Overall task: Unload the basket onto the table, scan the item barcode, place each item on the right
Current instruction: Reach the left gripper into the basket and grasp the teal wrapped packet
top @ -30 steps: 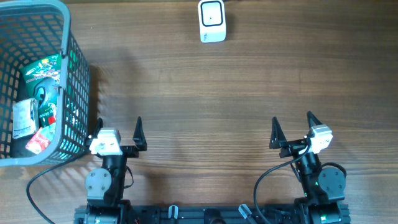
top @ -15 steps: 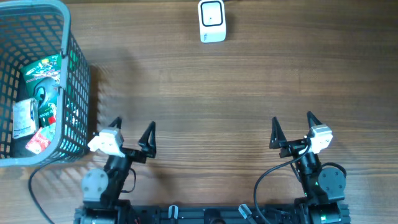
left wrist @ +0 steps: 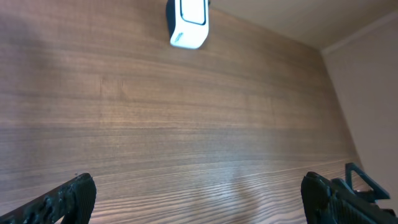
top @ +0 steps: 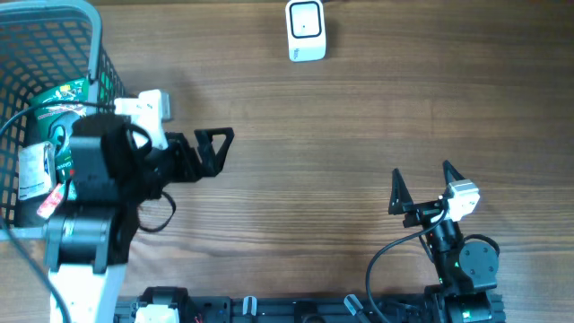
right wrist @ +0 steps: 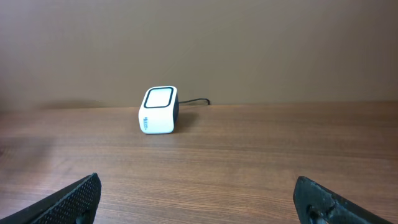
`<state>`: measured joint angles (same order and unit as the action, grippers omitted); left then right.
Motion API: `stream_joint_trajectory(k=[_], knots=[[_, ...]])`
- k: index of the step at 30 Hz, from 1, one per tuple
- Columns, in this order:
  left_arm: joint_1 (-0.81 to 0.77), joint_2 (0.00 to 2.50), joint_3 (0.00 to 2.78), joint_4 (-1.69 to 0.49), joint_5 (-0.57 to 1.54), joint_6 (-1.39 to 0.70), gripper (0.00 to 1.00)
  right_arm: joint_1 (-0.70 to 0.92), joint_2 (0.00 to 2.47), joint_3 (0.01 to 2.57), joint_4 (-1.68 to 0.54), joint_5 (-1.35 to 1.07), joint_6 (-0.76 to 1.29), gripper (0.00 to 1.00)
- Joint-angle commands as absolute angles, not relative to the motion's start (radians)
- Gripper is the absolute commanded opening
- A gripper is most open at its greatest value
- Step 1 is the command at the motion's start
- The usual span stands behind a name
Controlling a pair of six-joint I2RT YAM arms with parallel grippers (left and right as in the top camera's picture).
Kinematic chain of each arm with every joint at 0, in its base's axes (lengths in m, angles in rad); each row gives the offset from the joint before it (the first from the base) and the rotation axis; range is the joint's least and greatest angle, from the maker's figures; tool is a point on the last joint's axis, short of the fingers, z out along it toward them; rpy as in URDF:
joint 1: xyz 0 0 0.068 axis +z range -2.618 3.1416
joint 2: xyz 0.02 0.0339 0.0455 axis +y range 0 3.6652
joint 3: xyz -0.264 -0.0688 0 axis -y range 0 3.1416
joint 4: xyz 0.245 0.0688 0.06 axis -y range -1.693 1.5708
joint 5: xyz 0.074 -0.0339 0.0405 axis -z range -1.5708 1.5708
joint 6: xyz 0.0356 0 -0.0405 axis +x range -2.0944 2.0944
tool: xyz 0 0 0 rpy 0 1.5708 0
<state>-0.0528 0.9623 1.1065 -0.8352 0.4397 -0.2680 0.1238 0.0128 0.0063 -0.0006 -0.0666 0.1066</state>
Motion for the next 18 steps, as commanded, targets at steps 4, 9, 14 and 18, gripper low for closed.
stream_joint_trajectory(k=[4, 9, 14, 18], knots=[[0.012, 1.114, 1.449, -0.836, 0.244, -0.455, 1.00, 0.128, 0.007, 0.005, 0.002, -0.067, 0.097, 1.00], [0.175, 1.288, 1.783, -1.076, -0.089, -0.577, 1.00, 0.128, 0.007, 0.005, 0.002, -0.067, 0.097, 1.00], [0.495, 1.467, 1.794, -1.283, -0.097, -0.679, 1.00, 0.128, 0.007, 0.005, 0.002, -0.067, 0.097, 1.00], [0.612, 1.619, 1.792, -1.388, -0.096, -0.762, 1.00, 0.128, 0.007, 0.005, 0.002, -0.067, 0.097, 1.00]])
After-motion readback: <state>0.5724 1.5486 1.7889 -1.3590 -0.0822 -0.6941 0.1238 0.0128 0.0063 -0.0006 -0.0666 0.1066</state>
